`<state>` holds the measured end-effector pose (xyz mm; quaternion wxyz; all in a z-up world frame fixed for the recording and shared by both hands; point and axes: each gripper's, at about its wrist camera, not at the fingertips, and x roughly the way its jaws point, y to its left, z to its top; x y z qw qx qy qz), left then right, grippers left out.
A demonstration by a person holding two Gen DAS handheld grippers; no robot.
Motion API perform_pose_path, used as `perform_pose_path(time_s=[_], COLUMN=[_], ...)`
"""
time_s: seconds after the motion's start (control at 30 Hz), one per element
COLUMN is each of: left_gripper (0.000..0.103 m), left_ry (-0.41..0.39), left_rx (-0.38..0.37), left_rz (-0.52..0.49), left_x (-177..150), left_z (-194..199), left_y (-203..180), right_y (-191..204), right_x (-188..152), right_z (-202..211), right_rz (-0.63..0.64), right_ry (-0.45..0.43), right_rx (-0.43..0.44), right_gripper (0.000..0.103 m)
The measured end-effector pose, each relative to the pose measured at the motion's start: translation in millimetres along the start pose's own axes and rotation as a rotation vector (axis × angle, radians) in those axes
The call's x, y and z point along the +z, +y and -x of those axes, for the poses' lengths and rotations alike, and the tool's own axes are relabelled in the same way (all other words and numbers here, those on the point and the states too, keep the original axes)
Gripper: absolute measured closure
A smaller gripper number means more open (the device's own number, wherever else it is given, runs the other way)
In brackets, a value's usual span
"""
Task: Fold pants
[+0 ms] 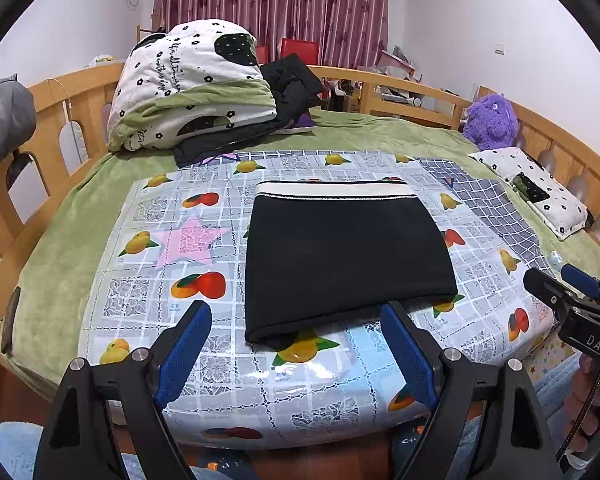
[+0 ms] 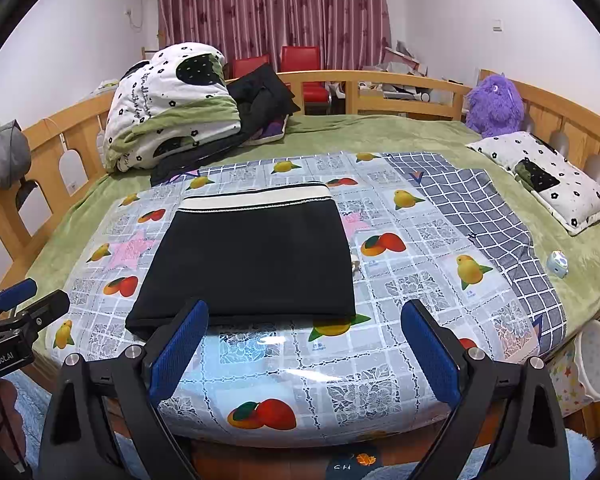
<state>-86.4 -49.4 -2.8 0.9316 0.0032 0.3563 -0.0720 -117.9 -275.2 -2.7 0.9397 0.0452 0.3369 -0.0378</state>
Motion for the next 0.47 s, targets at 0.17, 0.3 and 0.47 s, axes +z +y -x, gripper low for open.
perform_pose_path(time_s=[0.17, 0.3, 0.47], left_gripper=[0.017, 0.017, 0.017], left_ry=[-0.003, -0.003, -0.007], left_rx=[0.001, -0.001, -0.004], left_rz=[0.001, 0.006, 0.002], left_x=[-0.3, -1.2, -1.1], left_z=[-0.3, -1.2, -1.0], left_y=[0.6, 2.1, 3.2], right_y=[0.0, 0.3, -0.1], right_x=[0.0, 0.0, 0.2], right_z=[0.2, 0.3, 0.1], right_rz=[-0.002, -0.003, -0.002], right_ry=[0.002, 0.001, 0.001], right_rx=[0.000, -0.001, 0.001], right_gripper=[0.007, 0.007, 0.007])
